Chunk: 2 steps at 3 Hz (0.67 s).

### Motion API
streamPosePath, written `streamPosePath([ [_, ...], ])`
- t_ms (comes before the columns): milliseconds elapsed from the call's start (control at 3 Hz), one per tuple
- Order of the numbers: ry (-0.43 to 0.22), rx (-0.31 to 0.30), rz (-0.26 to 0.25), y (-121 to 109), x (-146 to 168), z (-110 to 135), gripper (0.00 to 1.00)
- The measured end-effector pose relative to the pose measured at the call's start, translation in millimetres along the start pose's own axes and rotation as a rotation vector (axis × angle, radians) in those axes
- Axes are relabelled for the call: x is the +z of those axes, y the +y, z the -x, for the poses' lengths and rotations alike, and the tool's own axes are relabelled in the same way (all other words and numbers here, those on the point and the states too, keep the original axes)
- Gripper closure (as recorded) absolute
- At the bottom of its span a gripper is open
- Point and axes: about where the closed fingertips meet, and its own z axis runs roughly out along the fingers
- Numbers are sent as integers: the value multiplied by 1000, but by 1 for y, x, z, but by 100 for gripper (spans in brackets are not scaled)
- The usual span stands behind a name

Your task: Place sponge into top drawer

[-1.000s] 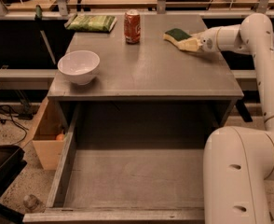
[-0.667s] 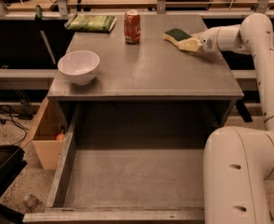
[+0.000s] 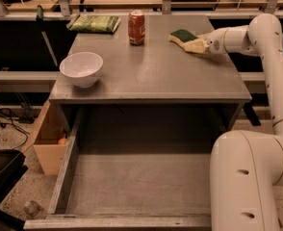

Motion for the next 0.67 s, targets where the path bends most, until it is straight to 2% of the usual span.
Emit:
streamPosePath([
  [667,0,0,0,0,0,0,100],
])
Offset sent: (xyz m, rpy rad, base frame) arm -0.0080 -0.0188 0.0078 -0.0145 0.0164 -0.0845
